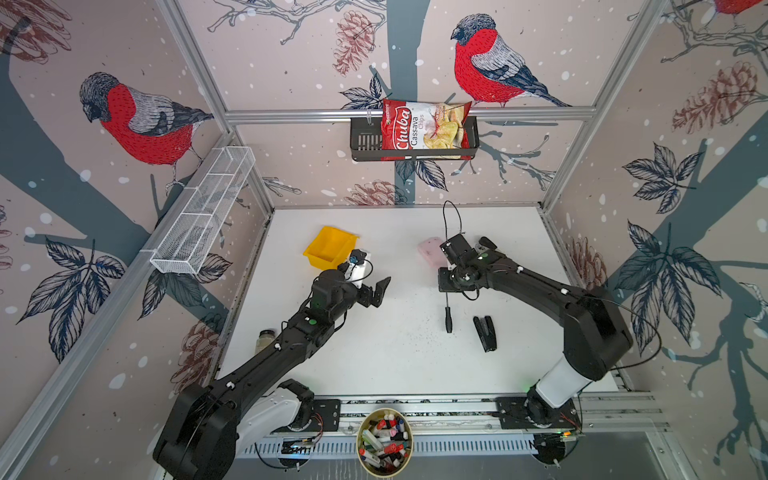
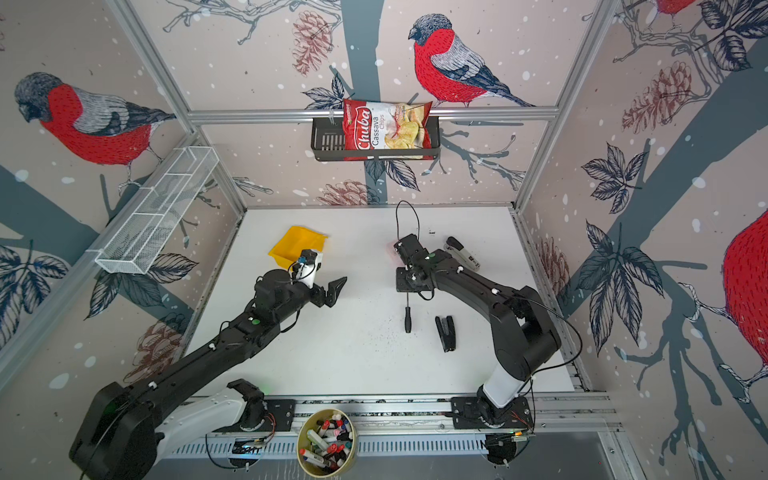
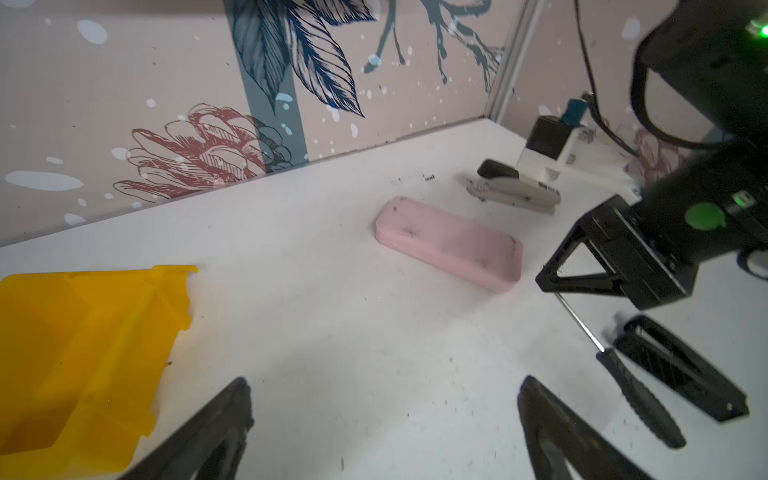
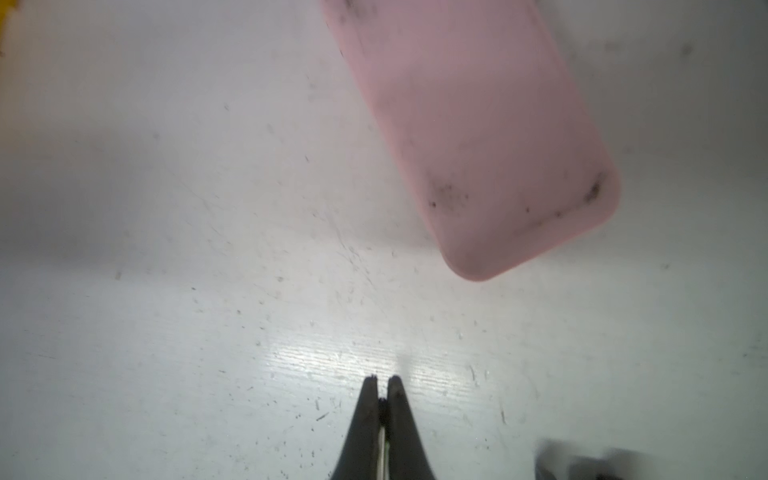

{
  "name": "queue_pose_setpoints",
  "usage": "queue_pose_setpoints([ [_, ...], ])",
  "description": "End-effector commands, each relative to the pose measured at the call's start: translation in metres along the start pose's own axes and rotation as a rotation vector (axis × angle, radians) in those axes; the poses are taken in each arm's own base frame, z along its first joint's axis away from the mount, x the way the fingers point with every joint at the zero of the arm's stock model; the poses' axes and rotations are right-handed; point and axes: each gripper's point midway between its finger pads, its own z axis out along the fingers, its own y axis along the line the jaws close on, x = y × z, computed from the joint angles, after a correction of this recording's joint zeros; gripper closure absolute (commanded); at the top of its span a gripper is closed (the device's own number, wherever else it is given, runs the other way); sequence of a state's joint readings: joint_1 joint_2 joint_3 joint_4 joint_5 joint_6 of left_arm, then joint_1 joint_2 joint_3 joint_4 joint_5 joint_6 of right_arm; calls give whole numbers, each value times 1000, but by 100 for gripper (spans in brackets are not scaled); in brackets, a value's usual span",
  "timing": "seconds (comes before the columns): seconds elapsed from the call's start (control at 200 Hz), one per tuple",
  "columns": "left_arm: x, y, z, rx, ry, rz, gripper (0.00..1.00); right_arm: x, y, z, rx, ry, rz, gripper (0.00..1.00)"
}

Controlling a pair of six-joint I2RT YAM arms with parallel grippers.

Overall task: Put the screwdriver in the bin
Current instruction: 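Lift the screwdriver with the right gripper toward the left gripper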

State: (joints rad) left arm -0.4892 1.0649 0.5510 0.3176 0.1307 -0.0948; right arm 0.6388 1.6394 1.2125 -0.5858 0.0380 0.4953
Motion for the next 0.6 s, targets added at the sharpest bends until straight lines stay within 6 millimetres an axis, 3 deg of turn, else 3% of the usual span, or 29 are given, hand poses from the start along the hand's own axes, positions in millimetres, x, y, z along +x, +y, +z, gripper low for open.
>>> queue_pose_setpoints([
  [0.0,-16,2,5,27,-43,-174,2,-32,8,-20,-43,-111,-38,100],
  [0.135,-35,-2,11,83,-95,-257,2,-70,13,-48,-94,-252,-43,100],
  [0.335,-70,-25,23,233,-156,-246,2,-120,21,-102,-209,-492,-33,100],
  [0.475,-77,-48,34,376,-115,-260,2,-146,25,-140,-341,-638,-57,100],
  [0.59,-81,-72,41,462,-89,-260,3,-157,28,-163,-439,-723,-73,100],
])
